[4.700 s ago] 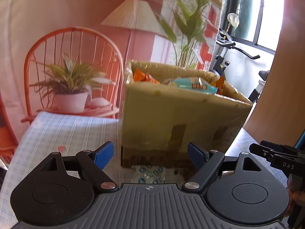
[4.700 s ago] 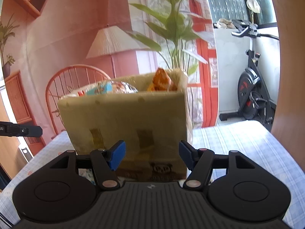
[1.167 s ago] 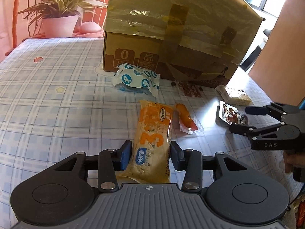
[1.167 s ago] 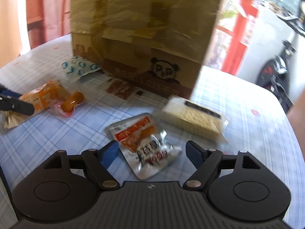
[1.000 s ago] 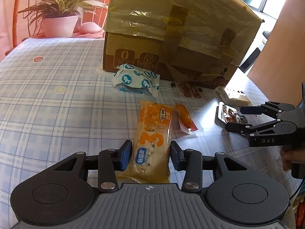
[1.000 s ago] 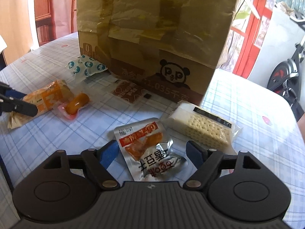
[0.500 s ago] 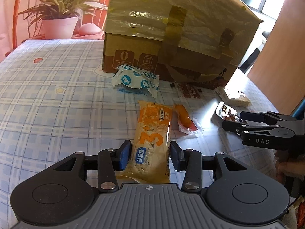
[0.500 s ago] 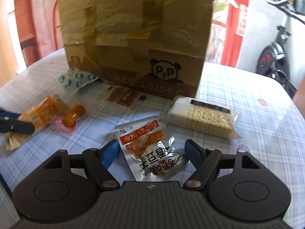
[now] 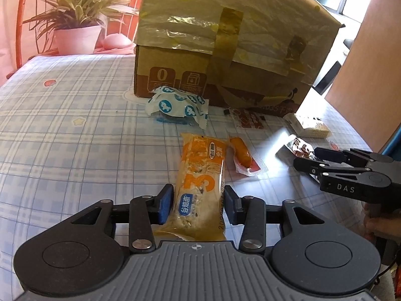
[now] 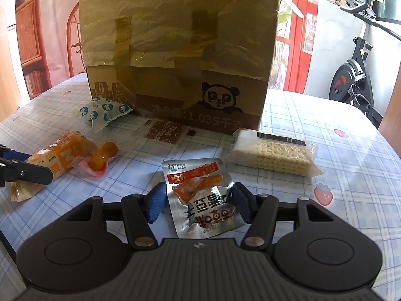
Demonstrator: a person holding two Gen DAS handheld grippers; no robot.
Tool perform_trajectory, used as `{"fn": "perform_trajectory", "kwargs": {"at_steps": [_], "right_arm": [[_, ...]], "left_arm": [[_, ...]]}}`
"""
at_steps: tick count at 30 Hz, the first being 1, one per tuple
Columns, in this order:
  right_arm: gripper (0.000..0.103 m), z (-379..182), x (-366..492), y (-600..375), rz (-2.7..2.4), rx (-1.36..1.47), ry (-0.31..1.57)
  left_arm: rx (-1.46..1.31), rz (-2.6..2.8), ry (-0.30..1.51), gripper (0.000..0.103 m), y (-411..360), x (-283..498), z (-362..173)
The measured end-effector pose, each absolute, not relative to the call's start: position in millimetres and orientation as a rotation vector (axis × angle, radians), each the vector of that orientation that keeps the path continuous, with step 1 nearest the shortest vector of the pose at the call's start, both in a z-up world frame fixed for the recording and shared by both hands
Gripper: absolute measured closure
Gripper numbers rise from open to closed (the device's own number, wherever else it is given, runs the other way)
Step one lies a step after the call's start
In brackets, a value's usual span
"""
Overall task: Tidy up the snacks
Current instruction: 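Close the right gripper on the silver sausage packet while the left holds the bread roll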
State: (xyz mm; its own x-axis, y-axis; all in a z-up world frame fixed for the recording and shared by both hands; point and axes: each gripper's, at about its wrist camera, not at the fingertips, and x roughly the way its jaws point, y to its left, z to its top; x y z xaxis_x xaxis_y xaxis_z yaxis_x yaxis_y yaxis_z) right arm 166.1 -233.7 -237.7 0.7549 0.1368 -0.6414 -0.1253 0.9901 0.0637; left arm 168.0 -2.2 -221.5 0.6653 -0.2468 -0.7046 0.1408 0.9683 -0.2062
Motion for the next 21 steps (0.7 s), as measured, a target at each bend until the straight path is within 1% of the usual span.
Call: {"fn": "perform_trajectory", "kwargs": {"at_steps": [11, 14, 17, 21], "right_arm": [[0.048, -235.7, 158.5, -238.3, 0.15, 0.052, 0.666], [0.051, -235.0, 156.9, -238.7, 0.147, 0.06, 0.653], [0.058, -233.9, 154.7, -239.9, 0.147, 0.067, 0.636], [0.059, -233.8, 154.1, -240.2, 0.146, 0.071, 0.635]], "left_arm": [[-0.158, -0.241, 0.803, 0.062, -3.4, 166.9, -219.0], [-0.16, -0.237, 0.796, 0.062, -2.5, 166.5, -217.9], [-0.163, -0.233, 0.793, 0.062, -1.2, 165.9, -217.0], [-0.165, -0.23, 0.789, 0.062, 0.3, 164.8, -216.3]]}}
